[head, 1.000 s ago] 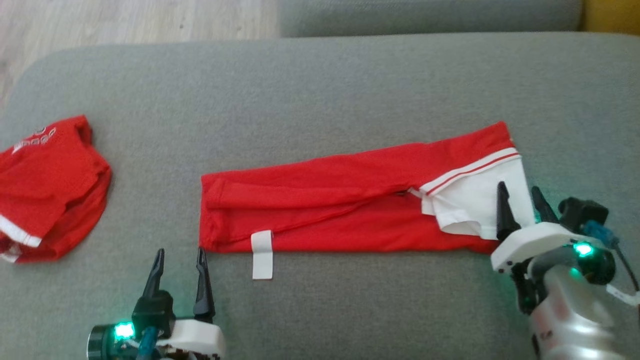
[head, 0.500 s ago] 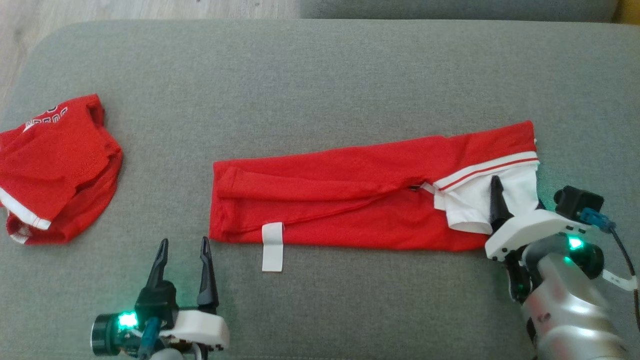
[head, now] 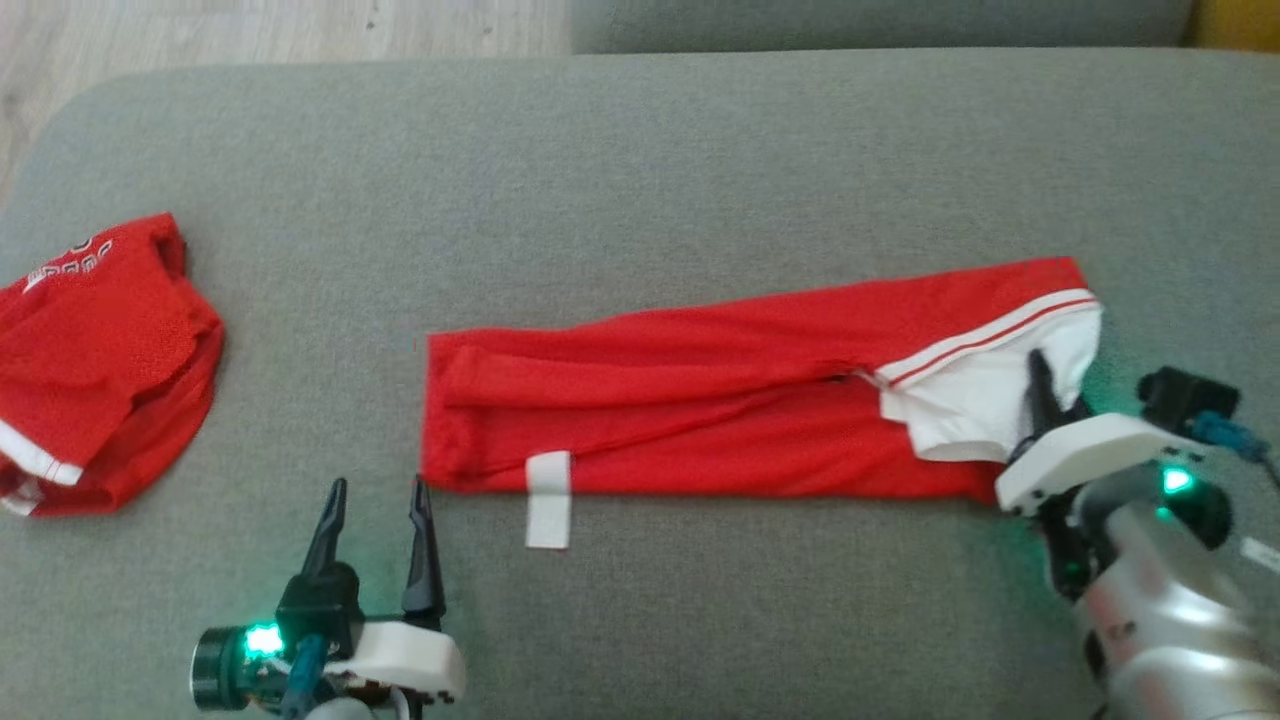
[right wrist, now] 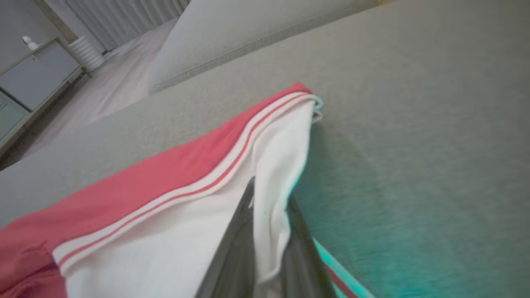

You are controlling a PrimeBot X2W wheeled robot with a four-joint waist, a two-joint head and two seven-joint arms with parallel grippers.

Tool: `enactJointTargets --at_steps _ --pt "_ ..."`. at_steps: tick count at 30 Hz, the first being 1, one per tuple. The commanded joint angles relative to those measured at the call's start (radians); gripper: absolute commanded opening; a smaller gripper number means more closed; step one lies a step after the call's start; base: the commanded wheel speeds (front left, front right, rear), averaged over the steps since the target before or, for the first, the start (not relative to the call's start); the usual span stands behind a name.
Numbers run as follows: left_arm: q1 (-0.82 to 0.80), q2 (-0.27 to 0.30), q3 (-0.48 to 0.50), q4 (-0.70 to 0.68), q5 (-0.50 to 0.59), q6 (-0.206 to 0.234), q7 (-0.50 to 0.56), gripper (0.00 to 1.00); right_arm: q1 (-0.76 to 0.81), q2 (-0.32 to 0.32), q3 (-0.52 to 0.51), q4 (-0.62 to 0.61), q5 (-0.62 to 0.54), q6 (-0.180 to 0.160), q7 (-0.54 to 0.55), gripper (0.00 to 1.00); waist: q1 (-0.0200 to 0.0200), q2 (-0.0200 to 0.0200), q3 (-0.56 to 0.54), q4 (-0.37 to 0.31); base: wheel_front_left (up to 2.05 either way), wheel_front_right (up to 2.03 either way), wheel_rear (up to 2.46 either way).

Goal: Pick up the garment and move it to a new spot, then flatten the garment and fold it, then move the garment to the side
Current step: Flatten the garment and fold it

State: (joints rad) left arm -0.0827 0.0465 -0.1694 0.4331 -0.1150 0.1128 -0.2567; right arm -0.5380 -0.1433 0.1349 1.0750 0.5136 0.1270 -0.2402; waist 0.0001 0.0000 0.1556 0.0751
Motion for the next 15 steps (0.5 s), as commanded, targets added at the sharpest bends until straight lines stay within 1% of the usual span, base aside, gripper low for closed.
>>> enactJointTargets --at_steps 1,4,7,9,12,15 --pt "-0.034 0.004 0.016 -0.024 -0.01 -0.008 -0.005 1.0 0.0 -0.032 0.014 -0.044 0.001 0.004 -0.019 0.0 -0.0001 0.0 -0.014 -0.012 0.0 0.0 0.0" --pt "-0.029 0.004 0.002 -0.02 -0.021 -0.008 -0.005 1.0 0.003 -0.036 0.038 -0.12 -0.008 0.004 -0.021 0.0 -0.0001 0.0 -0.032 -0.019 0.0 0.0 0.0" --pt "-0.025 0.004 -0.017 -0.012 -0.032 -0.01 -0.005 1.0 0.025 -0.008 0.099 -0.227 0.001 0.004 -0.021 0.0 -0.0001 0.0 -0.048 -0.015 0.0 0.0 0.0" --pt "-0.021 0.004 -0.033 -0.006 -0.038 -0.011 -0.005 1.0 0.043 0.015 0.161 -0.289 0.022 0.004 -0.021 0.0 -0.0001 0.0 -0.06 -0.004 0.0 0.0 0.0" --pt "-0.016 0.004 -0.061 0.001 -0.048 -0.014 -0.005 1.0 0.065 0.038 0.261 -0.356 0.066 0.004 -0.021 0.0 -0.0001 0.0 -0.075 0.027 0.0 0.0 0.0" --pt "-0.014 0.004 -0.095 0.008 -0.05 -0.02 -0.005 1.0 0.077 0.056 0.337 -0.394 0.118 0.004 -0.014 0.0 -0.0001 0.0 -0.085 0.078 0.0 0.0 0.0"
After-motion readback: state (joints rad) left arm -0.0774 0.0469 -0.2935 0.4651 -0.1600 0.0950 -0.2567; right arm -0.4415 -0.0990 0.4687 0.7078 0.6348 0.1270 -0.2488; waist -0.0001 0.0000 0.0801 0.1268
